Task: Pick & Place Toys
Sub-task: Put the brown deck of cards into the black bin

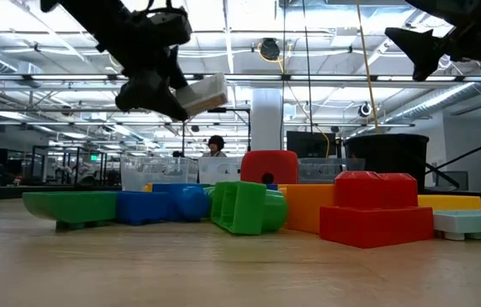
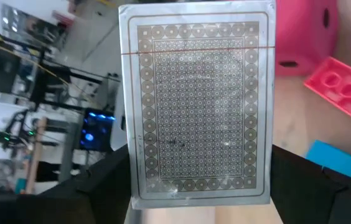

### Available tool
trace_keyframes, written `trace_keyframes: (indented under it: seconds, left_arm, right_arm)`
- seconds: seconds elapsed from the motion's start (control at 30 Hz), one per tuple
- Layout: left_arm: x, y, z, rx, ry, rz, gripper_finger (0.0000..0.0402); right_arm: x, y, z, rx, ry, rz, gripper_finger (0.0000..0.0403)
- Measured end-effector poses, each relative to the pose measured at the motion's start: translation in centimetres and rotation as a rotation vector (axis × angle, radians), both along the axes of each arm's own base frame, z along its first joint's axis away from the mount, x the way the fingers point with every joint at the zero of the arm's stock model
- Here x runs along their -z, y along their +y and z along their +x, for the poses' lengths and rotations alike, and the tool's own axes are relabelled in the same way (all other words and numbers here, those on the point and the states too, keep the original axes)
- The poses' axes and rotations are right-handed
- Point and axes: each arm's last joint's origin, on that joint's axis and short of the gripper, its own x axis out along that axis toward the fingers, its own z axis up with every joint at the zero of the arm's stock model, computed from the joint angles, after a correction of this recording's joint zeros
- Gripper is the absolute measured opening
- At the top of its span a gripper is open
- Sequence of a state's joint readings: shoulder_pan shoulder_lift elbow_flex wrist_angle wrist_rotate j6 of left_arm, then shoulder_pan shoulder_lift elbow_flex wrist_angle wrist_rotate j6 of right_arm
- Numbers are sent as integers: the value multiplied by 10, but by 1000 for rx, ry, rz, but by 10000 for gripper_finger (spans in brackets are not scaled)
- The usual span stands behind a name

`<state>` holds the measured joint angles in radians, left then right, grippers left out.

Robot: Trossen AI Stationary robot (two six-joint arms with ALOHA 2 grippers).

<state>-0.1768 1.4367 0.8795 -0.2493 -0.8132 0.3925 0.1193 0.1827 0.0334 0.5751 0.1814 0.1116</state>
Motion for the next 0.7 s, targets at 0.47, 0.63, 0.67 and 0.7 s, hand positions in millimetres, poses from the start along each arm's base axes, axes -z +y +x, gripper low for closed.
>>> trace_keyframes:
  seconds: [0.47,0.63,0.67,0.7]
  left_arm:
    - [5,24,20,20,21,120,306]
    - [8,21,25,47,18,131,306]
    - [9,20,27,48,7,130,306]
    - [9,20,30,48,-13,130,306]
  right_arm:
    - [2,-5,6,141,15,160,263]
    - [19,-5,23,211,177,176,267]
    - [22,-5,26,247,208,177,267]
    - [26,-6,29,283,246,173,267]
